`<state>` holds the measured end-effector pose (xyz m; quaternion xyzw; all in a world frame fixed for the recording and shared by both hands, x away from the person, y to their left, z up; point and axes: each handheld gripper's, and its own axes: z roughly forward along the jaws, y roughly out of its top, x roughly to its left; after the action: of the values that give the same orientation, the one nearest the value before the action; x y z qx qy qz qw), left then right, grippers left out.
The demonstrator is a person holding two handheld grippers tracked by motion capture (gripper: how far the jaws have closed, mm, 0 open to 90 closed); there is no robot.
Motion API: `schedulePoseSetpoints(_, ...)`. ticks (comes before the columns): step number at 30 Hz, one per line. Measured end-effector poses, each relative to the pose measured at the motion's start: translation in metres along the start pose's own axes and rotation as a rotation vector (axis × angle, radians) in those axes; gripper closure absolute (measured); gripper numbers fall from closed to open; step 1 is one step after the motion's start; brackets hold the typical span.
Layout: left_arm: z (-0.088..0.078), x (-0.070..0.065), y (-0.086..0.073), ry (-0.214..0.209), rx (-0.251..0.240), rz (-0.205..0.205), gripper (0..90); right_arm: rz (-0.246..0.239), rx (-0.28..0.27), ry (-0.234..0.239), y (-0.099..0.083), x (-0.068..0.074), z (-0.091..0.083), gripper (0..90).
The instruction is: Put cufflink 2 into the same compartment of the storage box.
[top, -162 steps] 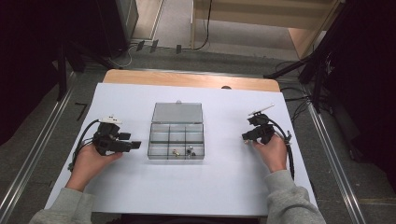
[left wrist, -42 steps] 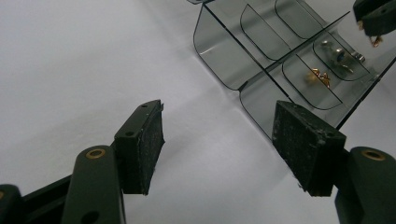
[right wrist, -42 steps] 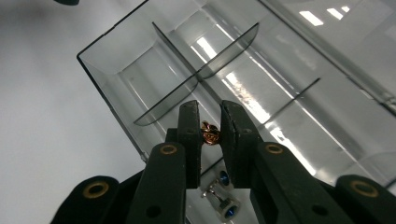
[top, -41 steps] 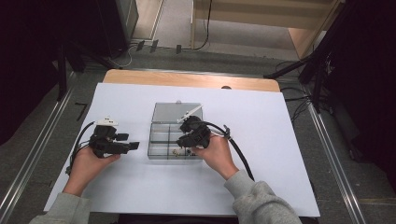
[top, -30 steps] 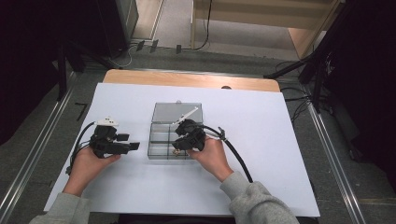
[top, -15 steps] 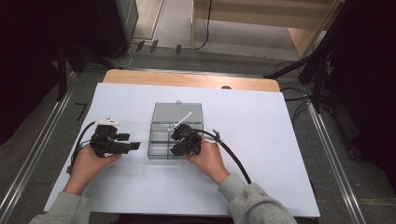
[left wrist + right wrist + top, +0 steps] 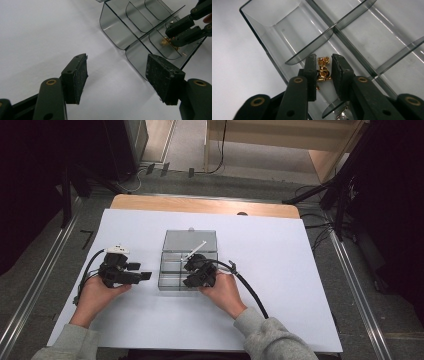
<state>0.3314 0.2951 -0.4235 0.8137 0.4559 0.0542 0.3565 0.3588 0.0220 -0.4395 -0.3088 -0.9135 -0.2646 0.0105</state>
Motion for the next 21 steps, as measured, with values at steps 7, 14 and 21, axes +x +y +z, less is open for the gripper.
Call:
schedulePoseSetpoints(7, 0.001, 0.000, 0.001, -0.002, 0.003, 0.000, 34.9, 0.015, -0.014, 0.021, 0.000, -0.004, -0.005, 64.6)
schedulePoseSetpoints(14, 0.000, 0.000, 0.000, 0.001, 0.002, 0.004, 34.9, 0.009, -0.051, 0.022, 0.000, -0.007, -0.018, 58.9)
schedulePoseSetpoints(21, 0.000, 0.000, 0.000, 0.001, 0.002, 0.004, 34.9, 0.021, -0.081, 0.017, -0.001, -0.016, -0.030, 55.7)
